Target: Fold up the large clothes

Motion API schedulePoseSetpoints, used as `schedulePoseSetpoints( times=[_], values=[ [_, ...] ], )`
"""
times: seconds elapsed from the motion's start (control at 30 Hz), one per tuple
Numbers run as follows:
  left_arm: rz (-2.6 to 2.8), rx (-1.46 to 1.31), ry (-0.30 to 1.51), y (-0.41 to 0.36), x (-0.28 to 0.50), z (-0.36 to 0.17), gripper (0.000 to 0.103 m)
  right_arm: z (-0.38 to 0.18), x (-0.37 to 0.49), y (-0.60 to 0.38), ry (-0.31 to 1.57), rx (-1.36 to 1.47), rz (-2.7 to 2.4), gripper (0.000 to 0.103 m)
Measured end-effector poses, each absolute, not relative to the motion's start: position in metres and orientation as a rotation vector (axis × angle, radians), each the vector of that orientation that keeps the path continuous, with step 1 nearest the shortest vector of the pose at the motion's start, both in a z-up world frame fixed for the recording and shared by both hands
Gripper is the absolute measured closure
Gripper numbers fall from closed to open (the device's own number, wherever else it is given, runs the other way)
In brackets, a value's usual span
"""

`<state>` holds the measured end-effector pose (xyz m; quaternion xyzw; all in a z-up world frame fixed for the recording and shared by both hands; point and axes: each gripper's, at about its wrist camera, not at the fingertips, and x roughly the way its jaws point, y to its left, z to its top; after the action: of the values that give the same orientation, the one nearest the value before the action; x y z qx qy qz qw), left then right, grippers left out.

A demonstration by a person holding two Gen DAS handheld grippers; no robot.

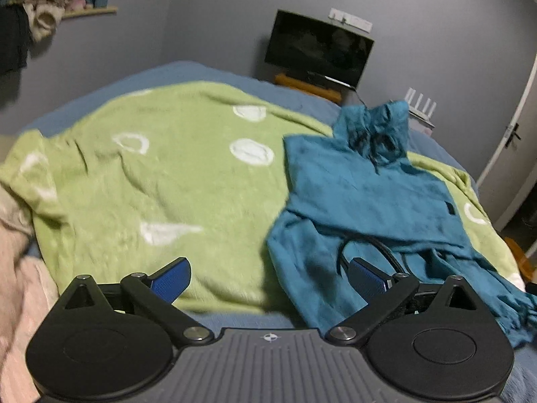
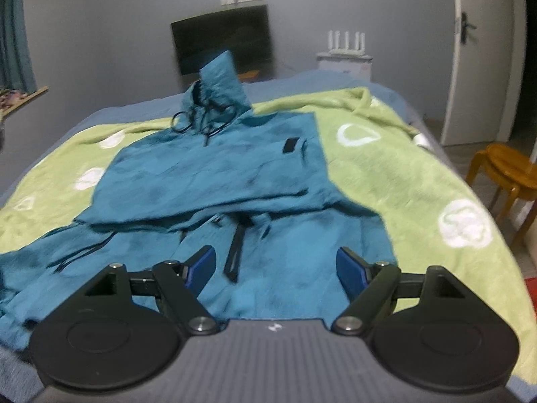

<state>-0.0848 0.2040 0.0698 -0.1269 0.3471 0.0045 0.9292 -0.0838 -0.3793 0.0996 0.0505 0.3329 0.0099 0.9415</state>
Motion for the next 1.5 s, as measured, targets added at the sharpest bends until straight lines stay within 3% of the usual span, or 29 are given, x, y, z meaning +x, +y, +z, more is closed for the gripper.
schedulePoseSetpoints(
  times=[0.2, 0.33, 0.5, 0.63, 0.73, 1.0, 1.2, 1.27, 1.33, 1.5],
  values=[
    [-0.014, -0.143, 0.733, 0.193, -0.105, 0.072, 0.004, 0.104, -0.105, -0.384, 0.677, 0.130, 0.058, 0.024],
    [-0.282, -0.172, 0.712, 0.185, -0.117, 0.083, 0.012, 0.106, -0.110, -0.381, 0.679, 0.124, 0.073, 0.024],
    [-0.573, -0.062, 0.697, 0.158, -0.140, 0.101, 0.008, 0.115, -0.114, -0.377, 0.673, 0.151, 0.117, 0.024],
    [-0.492, 0.072, 0.713, 0.144, -0.138, 0.091, 0.005, 0.116, -0.116, -0.376, 0.671, 0.146, 0.121, 0.024],
    [-0.348, -0.001, 0.788, 0.151, -0.114, 0.072, 0.012, 0.110, -0.115, -0.377, 0.679, 0.143, 0.097, 0.024],
    [-0.238, -0.209, 0.867, 0.175, -0.073, 0.032, 0.017, 0.105, -0.125, -0.383, 0.680, 0.136, 0.108, 0.024],
    [-0.311, -0.341, 0.910, 0.175, -0.049, 0.014, 0.034, 0.099, -0.117, -0.390, 0.704, 0.180, 0.098, 0.024],
    [-0.339, -0.364, 0.924, 0.174, -0.042, 0.010, 0.050, 0.097, -0.111, -0.391, 0.722, 0.184, 0.101, 0.024],
    [-0.364, -0.380, 0.938, 0.171, -0.038, 0.009, 0.058, 0.099, -0.108, -0.396, 0.719, 0.182, 0.059, 0.024],
    [-0.357, -0.307, 0.941, 0.158, -0.036, 0.006, 0.062, 0.106, -0.109, -0.430, 0.734, 0.276, -0.025, 0.024]
  ],
)
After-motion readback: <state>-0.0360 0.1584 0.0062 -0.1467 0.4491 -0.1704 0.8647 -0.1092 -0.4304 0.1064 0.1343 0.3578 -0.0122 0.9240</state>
